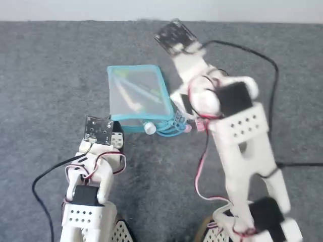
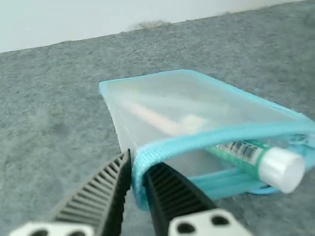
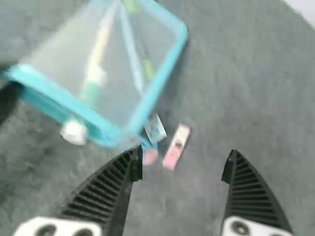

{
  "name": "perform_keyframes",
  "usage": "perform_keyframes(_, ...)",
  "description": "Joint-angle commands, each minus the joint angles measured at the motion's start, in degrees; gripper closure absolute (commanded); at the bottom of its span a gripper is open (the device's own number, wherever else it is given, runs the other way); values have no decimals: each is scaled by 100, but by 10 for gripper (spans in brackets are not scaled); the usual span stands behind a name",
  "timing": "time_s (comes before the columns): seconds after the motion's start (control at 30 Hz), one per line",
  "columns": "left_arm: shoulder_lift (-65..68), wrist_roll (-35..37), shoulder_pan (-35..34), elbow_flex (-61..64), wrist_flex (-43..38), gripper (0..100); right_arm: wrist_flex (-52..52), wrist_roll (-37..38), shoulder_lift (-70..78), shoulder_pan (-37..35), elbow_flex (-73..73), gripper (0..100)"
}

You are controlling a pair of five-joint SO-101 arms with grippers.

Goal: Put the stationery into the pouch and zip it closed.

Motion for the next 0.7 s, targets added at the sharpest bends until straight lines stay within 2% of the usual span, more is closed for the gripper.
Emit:
perform_keyframes(0.0,-9,62,-334,-593,97,990,-637,97,-681,479,1916,734)
perform_keyframes(0.13,0,695,-1327,-1121,369,990,-1974,79,-699,787,3807,734)
perform_keyframes(0.2,44,782,-835,-954,501,990,-2563,70,-699,813,4431,734)
perform_keyframes(0.27,-9,396,158,-716,607,989,-2932,70,-699,804,4774,734)
perform_keyframes(0.3,-18,220,290,-752,633,989,-3002,70,-699,804,4844,734)
perform_keyframes(0.37,-9,316,-484,-1156,607,989,-2993,70,-699,831,4897,734)
perform_keyframes(0.43,44,862,-1257,-1305,554,989,-3020,70,-690,822,4993,734)
perform_keyframes(0.47,44,958,-1204,-1226,563,989,-3055,70,-690,804,5046,734)
perform_keyframes(0.57,-9,246,-308,-910,615,989,-3160,70,-690,620,5090,734)
perform_keyframes(0.67,-9,316,-308,-954,615,989,-3099,-53,-681,462,5099,734)
